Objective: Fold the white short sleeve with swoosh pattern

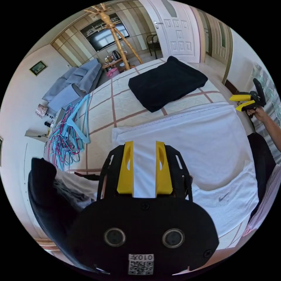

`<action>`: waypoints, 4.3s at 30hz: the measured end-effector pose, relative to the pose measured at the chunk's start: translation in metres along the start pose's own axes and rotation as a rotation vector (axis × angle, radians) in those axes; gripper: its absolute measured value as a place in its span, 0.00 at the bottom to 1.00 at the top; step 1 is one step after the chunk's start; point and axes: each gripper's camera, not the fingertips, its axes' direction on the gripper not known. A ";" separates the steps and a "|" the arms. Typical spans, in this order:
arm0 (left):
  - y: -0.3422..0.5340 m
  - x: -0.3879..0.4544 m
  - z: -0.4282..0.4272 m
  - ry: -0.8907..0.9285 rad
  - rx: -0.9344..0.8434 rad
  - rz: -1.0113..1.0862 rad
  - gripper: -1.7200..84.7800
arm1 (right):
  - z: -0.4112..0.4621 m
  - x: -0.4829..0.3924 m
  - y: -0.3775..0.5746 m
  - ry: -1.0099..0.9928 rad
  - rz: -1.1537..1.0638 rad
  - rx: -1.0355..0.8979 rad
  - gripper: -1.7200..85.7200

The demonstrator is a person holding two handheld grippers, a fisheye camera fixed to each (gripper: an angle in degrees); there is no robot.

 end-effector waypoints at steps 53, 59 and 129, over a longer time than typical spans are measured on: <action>-0.113 0.037 0.027 -0.175 -0.336 0.452 0.02 | -0.067 -0.057 0.053 -0.055 -0.013 0.102 0.06; -0.054 0.052 -0.066 -0.303 -0.266 0.271 0.02 | -0.124 -0.143 0.058 0.025 -0.144 0.121 0.06; 0.296 -0.031 -0.297 0.122 0.174 -0.392 0.08 | -0.023 -0.353 0.055 -0.215 -0.332 -0.164 0.08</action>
